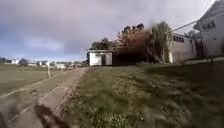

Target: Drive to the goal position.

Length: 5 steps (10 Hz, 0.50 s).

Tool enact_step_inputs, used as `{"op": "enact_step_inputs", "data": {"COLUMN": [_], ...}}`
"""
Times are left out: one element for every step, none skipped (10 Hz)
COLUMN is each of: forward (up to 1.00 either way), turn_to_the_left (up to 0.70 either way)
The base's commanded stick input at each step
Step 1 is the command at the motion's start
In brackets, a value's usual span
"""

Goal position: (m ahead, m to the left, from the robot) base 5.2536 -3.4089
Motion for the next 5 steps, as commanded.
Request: {"op": "enact_step_inputs", "data": {"forward": [0.70,0.70,0.70,0.70,0.70], "turn_to_the_left": [-0.11,-0.14,-0.14,-0.14,-0.14]}}
